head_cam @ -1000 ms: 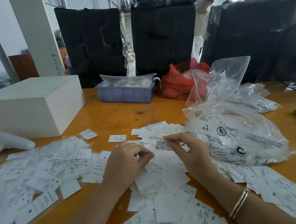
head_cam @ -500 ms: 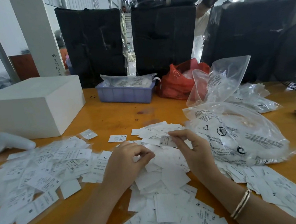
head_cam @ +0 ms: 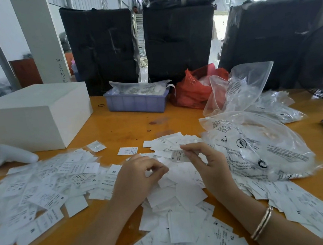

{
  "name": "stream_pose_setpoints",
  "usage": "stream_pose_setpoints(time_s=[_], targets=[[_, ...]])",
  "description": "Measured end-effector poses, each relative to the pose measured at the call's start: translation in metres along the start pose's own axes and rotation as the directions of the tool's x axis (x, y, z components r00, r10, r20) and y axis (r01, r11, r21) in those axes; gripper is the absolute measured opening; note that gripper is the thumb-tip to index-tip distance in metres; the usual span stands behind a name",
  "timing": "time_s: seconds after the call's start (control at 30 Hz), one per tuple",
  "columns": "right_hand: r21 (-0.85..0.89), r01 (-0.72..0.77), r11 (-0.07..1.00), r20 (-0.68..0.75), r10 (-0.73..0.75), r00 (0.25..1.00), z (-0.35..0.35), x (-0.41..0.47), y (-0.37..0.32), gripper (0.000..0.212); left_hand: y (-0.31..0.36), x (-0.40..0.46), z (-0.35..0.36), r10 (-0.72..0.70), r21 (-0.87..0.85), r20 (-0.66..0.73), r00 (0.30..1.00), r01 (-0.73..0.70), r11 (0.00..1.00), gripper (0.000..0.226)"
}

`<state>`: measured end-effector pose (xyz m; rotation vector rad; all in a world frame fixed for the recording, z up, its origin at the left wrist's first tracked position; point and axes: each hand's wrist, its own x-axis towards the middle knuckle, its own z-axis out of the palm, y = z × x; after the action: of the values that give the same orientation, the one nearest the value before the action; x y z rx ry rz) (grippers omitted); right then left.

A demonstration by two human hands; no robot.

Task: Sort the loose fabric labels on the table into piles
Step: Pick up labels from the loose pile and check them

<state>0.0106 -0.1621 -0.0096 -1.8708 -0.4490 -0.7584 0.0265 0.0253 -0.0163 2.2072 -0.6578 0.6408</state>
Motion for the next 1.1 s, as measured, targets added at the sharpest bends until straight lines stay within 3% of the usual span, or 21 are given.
stream_pose_setpoints(time_s=[0.37,0.47,0.63,0.67,0.73,0.83,0.97,1.1], targets=[[-0.065,0.035,0.997,0.076,-0.030,0.997,0.003,-0.001,0.002,0.029,0.000,0.000,-0.001,-0.005,0.014,0.022,1.000,0.004,1.000,0.034],[-0.135,0.118,0.984,0.158,-0.096,0.983,0.006,-0.003,0.004,0.019,-0.001,0.000,0.000,-0.011,-0.010,0.000,1.000,0.011,1.000,0.036],[-0.226,0.230,0.946,0.247,-0.173,0.953,0.009,-0.003,0.006,0.021,0.002,0.000,0.001,-0.024,-0.099,0.027,0.999,0.027,0.995,0.034],[-0.197,0.180,0.964,0.234,-0.132,0.963,0.008,-0.003,0.005,0.022,0.003,0.000,0.001,-0.057,-0.125,0.024,0.998,0.060,0.990,0.028],[-0.032,-0.057,0.998,0.237,0.063,0.970,0.006,-0.002,0.004,0.029,0.003,0.000,0.001,-0.126,-0.191,0.027,0.992,0.129,0.973,0.007],[0.143,-0.349,0.926,0.284,0.299,0.911,0.002,0.001,0.004,0.023,0.006,0.001,-0.001,-0.198,-0.283,0.026,0.980,0.197,0.939,0.006],[0.298,-0.381,0.875,0.135,0.356,0.925,-0.004,0.005,0.004,0.014,0.006,0.003,-0.003,-0.252,-0.366,0.033,0.967,0.246,0.898,0.022],[0.418,-0.312,0.853,0.053,0.320,0.946,-0.004,0.006,0.002,0.014,0.003,0.003,-0.001,-0.292,-0.380,0.072,0.954,0.297,0.876,0.018]])
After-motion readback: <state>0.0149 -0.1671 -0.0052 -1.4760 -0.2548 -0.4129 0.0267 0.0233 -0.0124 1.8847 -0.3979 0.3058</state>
